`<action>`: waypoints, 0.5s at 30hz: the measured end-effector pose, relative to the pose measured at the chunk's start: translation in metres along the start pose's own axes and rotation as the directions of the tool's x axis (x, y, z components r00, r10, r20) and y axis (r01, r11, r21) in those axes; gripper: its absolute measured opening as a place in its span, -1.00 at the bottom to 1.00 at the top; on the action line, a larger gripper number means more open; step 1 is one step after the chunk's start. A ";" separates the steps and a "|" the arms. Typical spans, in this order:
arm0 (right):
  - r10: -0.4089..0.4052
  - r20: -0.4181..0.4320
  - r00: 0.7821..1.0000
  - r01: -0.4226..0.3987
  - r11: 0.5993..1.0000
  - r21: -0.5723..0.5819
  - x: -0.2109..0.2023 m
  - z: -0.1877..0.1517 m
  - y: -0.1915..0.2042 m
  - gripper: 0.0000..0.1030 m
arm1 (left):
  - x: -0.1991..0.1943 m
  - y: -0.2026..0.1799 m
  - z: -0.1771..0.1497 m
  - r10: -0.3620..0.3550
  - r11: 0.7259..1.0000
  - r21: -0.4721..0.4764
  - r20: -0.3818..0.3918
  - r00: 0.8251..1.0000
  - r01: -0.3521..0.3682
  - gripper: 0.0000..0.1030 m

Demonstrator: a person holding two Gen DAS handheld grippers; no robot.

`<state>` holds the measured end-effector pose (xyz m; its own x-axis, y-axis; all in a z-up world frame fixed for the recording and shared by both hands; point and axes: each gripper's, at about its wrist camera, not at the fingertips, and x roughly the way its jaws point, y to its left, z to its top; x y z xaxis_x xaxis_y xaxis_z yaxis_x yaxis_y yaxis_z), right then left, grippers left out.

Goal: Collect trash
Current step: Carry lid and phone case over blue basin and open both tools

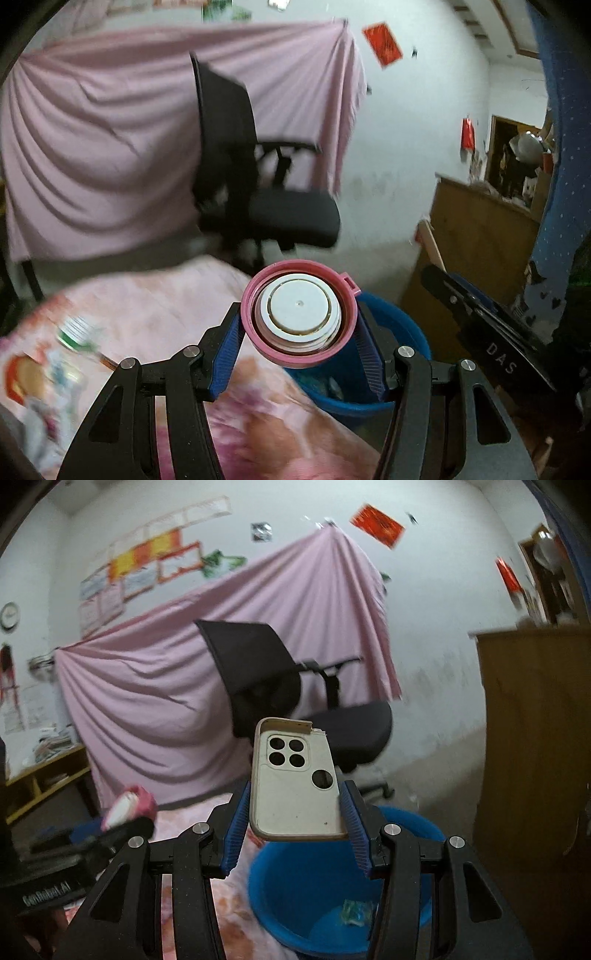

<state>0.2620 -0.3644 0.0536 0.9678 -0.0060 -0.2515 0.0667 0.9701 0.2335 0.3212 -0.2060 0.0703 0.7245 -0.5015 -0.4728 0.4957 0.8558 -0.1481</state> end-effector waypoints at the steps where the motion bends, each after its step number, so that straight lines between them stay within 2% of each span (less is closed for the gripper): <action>1: -0.008 -0.021 1.000 0.008 1.000 0.018 0.005 -0.001 -0.006 -0.09 | 0.007 -0.001 -0.001 -0.008 1.000 -0.004 -0.025 1.000 0.008 0.02; 10: -0.005 -0.158 0.987 0.022 0.994 0.107 0.032 -0.016 -0.042 -0.09 | 0.066 -0.015 -0.006 -0.013 1.000 -0.013 -0.165 0.986 0.011 0.02; 15: 0.002 -0.216 0.976 0.026 0.992 0.127 0.041 -0.025 -0.052 -0.08 | 0.082 -0.004 -0.018 0.001 0.996 -0.085 -0.248 0.969 -0.023 0.03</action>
<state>0.2925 -0.4090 0.0080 0.8929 0.0489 -0.4475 0.1216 0.9310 0.3443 0.3700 -0.2482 0.0165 0.5837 -0.4530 -0.6739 0.4359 0.8750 -0.2106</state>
